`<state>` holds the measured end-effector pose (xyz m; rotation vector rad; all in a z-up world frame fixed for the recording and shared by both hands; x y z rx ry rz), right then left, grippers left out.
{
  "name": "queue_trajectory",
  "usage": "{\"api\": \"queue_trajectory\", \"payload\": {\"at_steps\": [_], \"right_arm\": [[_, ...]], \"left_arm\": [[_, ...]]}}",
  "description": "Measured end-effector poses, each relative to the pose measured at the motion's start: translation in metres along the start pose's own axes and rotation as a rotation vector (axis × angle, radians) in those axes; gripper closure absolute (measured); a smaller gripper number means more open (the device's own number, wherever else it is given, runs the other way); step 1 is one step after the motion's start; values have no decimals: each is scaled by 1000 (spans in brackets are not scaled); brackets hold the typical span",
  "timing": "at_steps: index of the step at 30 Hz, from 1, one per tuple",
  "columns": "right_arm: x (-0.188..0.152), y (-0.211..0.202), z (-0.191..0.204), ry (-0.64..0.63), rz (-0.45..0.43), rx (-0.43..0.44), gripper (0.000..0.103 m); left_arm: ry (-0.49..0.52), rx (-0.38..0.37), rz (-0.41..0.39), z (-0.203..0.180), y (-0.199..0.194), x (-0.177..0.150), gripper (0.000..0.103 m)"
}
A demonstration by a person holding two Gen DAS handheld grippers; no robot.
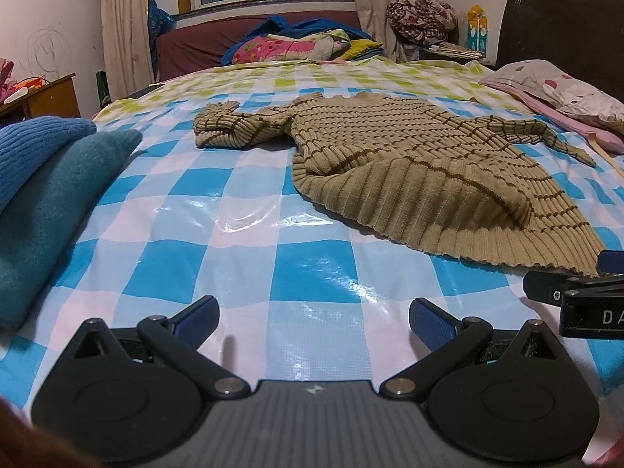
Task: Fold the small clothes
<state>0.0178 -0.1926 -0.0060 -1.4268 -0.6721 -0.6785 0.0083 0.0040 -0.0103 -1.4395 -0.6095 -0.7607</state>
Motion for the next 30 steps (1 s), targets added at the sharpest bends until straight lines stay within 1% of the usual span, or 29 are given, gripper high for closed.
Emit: {"api": "queue_trajectory", "payload": {"at_steps": [9,19,25,27,30], "right_arm": [[1,-1,1,-24,-16,-19,3],[2,0,-1,-23,-16,-28,5],[2,1,-1,-29,-13,-35,7],[2,1,-1,-36,-17,-43,10],[2,0,0,-44,-27,-51,10]], "left_arm": [[13,3,-7,-1,0,0,0],[12,9,-23,-1,-1,4,0],[21,8,-21,-2,-1,4,0],[24,8,-22,-3,-1,3,0],[28,7,-24,-4,0,3,0]]}}
Point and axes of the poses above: each gripper's, at about its wrist camera, not at the fingertips, and y roughly the way its jaws point, z to its left, x to its top, the point moved 2 cm from there along y, roughly the way its jaws point, and after that the axes turned 3 degrees about y, right-handed, at the moved point
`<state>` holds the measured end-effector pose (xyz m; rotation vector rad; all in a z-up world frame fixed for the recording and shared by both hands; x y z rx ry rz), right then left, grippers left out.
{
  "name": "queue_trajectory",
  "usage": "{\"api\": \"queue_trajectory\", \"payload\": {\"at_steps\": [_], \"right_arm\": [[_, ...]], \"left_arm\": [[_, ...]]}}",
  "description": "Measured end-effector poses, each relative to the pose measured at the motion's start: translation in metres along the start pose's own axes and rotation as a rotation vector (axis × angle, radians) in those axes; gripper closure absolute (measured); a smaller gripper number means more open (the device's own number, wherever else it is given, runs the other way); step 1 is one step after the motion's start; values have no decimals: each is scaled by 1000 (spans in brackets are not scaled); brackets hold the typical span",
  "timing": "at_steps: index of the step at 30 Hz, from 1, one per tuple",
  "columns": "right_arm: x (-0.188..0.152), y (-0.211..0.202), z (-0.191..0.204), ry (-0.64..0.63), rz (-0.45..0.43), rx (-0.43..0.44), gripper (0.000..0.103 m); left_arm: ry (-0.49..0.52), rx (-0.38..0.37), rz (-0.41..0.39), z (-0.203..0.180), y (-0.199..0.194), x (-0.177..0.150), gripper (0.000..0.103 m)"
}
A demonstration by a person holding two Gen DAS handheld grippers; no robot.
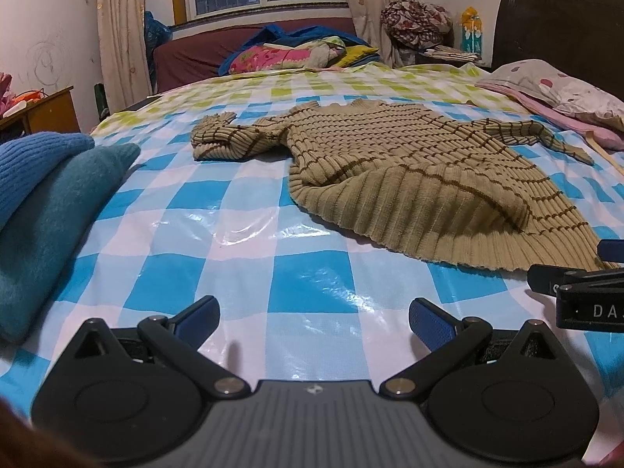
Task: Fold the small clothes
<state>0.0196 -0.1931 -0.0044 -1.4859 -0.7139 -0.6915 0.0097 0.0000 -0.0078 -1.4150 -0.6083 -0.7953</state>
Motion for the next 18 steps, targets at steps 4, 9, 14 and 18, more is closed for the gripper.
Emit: {"api": "queue_trajectory", "payload": {"at_steps": [4,9,14,18], "right_arm": [[0,-1,1,-13,-7,-10,10],[0,-1,2,-27,-17,-20,11],[0,-1,3,-42,-21,-29,11],[0,0,3,-42,-20,-30,14]], "left_arm": [[2,1,0,0,0,0,0],[3,1,1,0,1,0,0],[5,0,-2,-1,1,1,0],[5,-1,-6,-1,1,1,0]]}}
Point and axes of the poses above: each gripper's, at about its wrist camera, not at the fingertips, and y roughly the way its jaws point, z to its left, x to its top, the point moved 2 cm from there along y, roughly the way its jaws point, and after that the axes turned 3 degrees about y, right-handed, at the moved point
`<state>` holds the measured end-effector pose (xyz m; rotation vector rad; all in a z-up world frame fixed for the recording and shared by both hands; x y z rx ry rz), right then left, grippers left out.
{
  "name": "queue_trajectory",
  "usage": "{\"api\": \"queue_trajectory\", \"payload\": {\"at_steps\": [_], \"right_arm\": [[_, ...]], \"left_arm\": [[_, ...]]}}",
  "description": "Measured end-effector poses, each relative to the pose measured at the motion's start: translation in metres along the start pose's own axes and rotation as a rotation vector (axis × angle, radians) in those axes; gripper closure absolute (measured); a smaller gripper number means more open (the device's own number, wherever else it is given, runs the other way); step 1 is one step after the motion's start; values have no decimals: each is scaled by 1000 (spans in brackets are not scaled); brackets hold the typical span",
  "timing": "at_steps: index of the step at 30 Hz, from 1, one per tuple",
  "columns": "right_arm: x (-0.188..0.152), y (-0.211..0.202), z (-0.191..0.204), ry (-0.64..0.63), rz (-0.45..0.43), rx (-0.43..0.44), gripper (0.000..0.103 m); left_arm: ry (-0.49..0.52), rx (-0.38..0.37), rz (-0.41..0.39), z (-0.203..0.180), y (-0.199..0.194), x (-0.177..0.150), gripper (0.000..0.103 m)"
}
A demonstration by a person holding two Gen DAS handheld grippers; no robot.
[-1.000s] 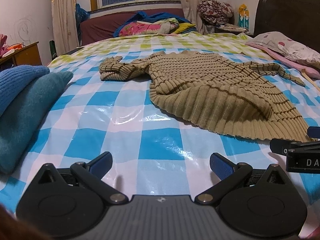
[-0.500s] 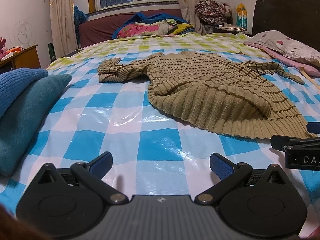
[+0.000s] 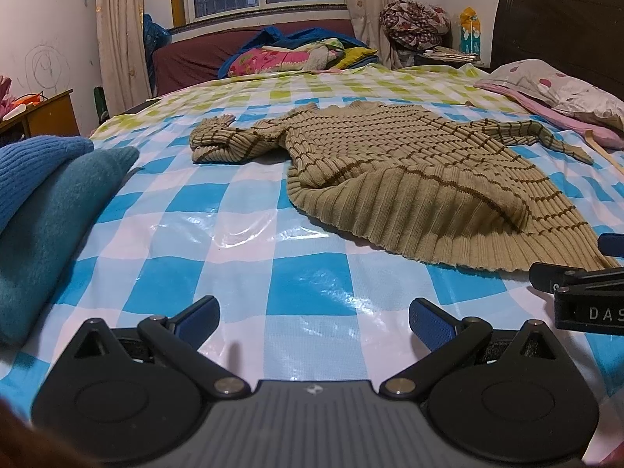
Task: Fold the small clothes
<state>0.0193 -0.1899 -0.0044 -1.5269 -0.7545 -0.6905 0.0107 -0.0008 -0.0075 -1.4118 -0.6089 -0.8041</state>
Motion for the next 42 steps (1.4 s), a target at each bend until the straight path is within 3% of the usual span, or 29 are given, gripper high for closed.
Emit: {"api": "queue_trajectory", "payload": {"at_steps": [8,15,21,27,35,42], "right_arm": [[-1,1,0,-1,3,-1,15],[3,-1,-4,37,5,36,22],[10,-1,-11,92,3,82,24],[13,4,-15,125,11,121,24],[13,14,-20,168,40,148,24],[13,22,-22,190,61,161,24]], "left_arm": [[1,2,-14,2,0,3,0],[21,14,-49,17,8,19,0],[58,11,-56,34,35,42,19],[92,6,-28,42,78,63,47],[191,-27,-45,51,119,87,49],[289,-171,-52,46,134,106,48]]}}
Point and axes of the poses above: each gripper's, at about its wrist camera, not at the fingertips, and y roughly the way its jaws point, z to its left, x to its top, the point moved 2 cm from there along y, roughly the way its jaws point, and after that the axes turned 3 degrees about y, right-handed, at the moved point
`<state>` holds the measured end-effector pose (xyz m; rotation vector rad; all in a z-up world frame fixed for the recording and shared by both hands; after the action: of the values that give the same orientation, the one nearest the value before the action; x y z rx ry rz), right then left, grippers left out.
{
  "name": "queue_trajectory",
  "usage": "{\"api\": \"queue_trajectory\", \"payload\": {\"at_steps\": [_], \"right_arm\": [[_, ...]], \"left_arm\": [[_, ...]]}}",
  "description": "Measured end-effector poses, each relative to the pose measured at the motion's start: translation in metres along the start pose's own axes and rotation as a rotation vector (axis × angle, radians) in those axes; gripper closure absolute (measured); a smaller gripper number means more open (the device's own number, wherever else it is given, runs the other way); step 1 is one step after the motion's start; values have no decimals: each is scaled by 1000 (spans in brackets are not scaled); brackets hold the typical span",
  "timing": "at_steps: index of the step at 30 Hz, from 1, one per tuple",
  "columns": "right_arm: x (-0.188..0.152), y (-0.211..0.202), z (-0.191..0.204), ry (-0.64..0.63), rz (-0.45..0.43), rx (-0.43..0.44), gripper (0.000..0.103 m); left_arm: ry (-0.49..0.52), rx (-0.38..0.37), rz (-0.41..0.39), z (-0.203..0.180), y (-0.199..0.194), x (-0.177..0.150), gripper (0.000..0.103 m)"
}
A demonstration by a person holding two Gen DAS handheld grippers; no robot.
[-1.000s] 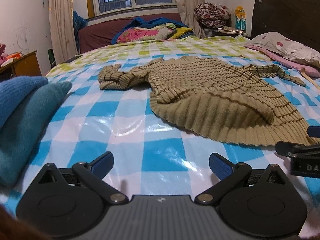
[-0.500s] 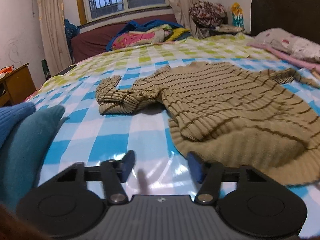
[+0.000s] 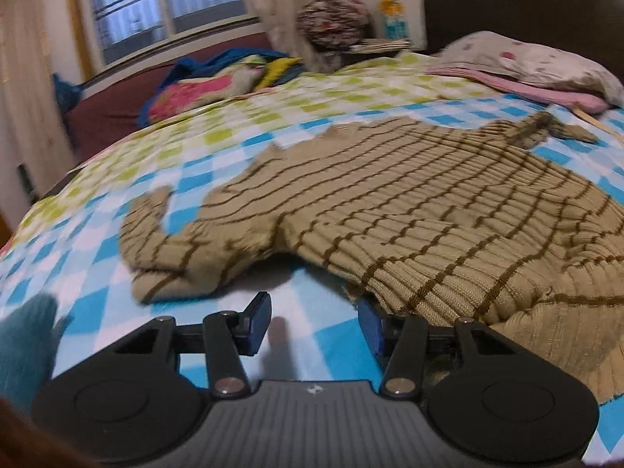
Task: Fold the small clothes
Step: 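Lower the left tool onto the sweater hem and close on it, then pull the hem with the left tool while the right tool grasps the hem beside it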
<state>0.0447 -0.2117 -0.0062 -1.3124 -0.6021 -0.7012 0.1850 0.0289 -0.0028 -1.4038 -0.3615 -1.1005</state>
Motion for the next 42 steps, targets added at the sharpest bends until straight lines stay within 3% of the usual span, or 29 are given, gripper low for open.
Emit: {"api": "queue_trajectory", "payload": {"at_steps": [9,16,18,22,25,33,39,42], "right_arm": [[2,4,-7,38,3,14,24],[2,5,-6,42,8,14,24],[2,6,-7,44,9,14,24],[4,5,-9,61,9,22,24],[5,2,-12,80,6,34,24],[12,-12,-15,81,-48,41,24],[14,-19,-15,73,-64,34,24],[12,-25,-15,60,-58,26,24]], "left_arm": [[-64,-191,-33,-5,-11,9,48],[-10,-191,42,-11,21,17,41],[-16,-199,62,-12,19,18,49],[13,-191,108,-21,10,18,83],[-2,-163,132,-23,3,20,85],[-133,-160,145,-13,-72,-9,86],[-311,-156,209,-10,-138,-66,86],[-348,-158,253,-22,-159,-91,86]]}}
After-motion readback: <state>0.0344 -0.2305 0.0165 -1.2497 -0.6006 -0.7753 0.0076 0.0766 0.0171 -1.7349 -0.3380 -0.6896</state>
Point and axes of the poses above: each gripper's, at about its wrist camera, not at the fingertips, and y roughly the way its jaws point, z to its left, x to its top, the point moved 2 cm from there along y, roughly the way its jaws point, and after that the axes turned 3 degrees about y, right-handed, at the moved point
